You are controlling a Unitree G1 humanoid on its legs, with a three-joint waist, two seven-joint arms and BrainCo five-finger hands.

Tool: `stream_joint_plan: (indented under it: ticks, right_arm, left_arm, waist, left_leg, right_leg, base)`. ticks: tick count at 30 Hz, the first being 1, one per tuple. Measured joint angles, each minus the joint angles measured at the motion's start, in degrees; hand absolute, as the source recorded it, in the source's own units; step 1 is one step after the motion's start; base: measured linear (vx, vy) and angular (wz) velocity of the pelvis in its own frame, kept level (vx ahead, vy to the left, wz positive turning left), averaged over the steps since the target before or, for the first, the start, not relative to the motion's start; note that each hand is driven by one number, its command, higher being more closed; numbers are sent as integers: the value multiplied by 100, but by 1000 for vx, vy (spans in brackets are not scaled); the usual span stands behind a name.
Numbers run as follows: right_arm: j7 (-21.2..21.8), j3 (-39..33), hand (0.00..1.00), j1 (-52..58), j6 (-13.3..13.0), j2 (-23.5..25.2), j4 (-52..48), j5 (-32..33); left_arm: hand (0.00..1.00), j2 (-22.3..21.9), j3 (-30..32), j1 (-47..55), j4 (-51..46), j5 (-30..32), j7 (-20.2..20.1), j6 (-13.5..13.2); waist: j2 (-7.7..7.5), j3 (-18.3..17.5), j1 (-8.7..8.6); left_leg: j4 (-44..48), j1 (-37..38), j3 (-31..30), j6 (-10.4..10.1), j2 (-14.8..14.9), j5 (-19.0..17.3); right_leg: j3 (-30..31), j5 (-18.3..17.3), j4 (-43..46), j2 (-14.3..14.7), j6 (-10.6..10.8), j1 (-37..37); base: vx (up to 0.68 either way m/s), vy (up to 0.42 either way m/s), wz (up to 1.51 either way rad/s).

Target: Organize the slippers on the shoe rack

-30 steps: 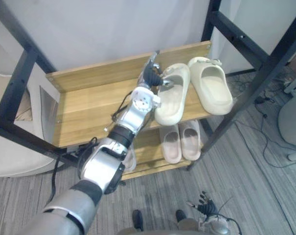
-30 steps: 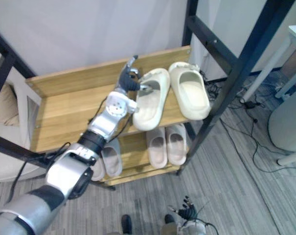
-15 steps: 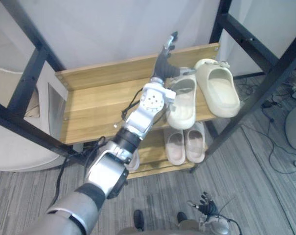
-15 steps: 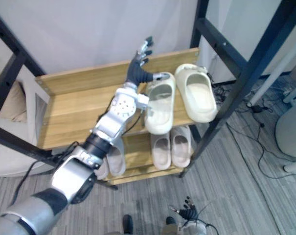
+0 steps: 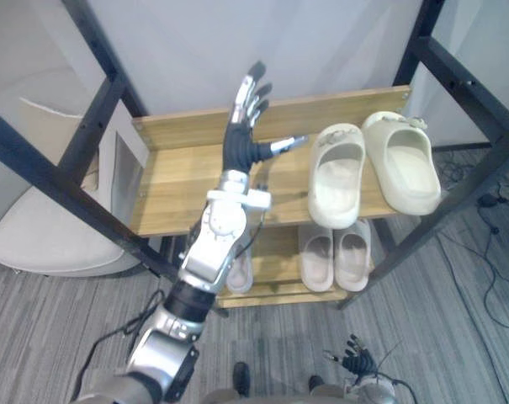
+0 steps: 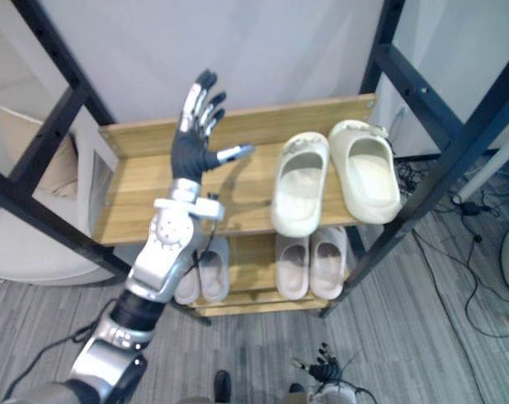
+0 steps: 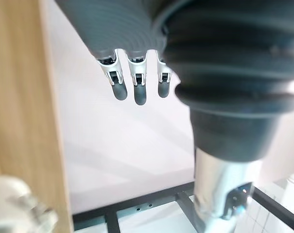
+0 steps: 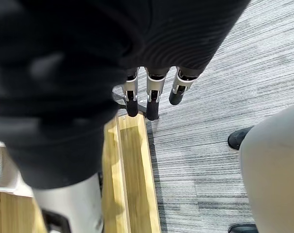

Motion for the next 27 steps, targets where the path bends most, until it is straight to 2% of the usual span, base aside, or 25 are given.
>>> stream_joint_plan:
  ticks: [3,5,8,16,21,27]
  right_arm:
    - [2,127,0,-2,22,-65,109,1]
    - [1,133,0,8,31,-74,243,0]
    - [0,213,0,1,24,-77,349,0]
    - [0,557,0,14,28,-61,409,0]
    - [-1,588,0,7,27,-49,410,0]
    - [-36,592,0,-45,29,-8,414,0]
  left_arm:
    - [0,-83,-39,597,-295,-111,-169,-21]
    - [0,-247,-197,1088,-383,-227,-249,-96]
    - [0,-256,-339,1473,-451,-367,-439,-110]
    - [0,-347,-705,1749,-424,-446,-793,-103]
    - [0,-456,-909,1766,-51,-444,-905,-92]
    - [0,-451,-1069,1786,834,-433,-1023,60]
  waist:
    - [-12,-115,70]
    - [-42,-241,182]
    - [-107,-315,228]
    - [-312,-493,266]
    - [-331,-512,269]
    - [-350,-511,266]
  left_leg:
    - [6,0,0,-1,16,-1]
    - [23,1,-11,-1,16,-1]
    - [27,45,-41,-2,18,0]
    - [27,40,-113,-3,16,9]
    - [27,39,-165,-11,16,16]
    - [-72,99,-192,-23,50,76]
  right_leg:
    - [-9,2,-24,9,-4,11]
    - [-39,4,-24,9,-6,38]
    - [-90,6,-37,7,-8,111]
    - [-165,8,-54,6,-11,155]
    - [-218,8,-67,8,-11,185]
    - [-265,39,-146,56,-47,249]
  base:
    - [-11,-4,1]
    - [-14,-7,6]
    - [-19,-2,8]
    - [-11,-5,5]
    - [1,-7,5]
    - [-2,-9,2]
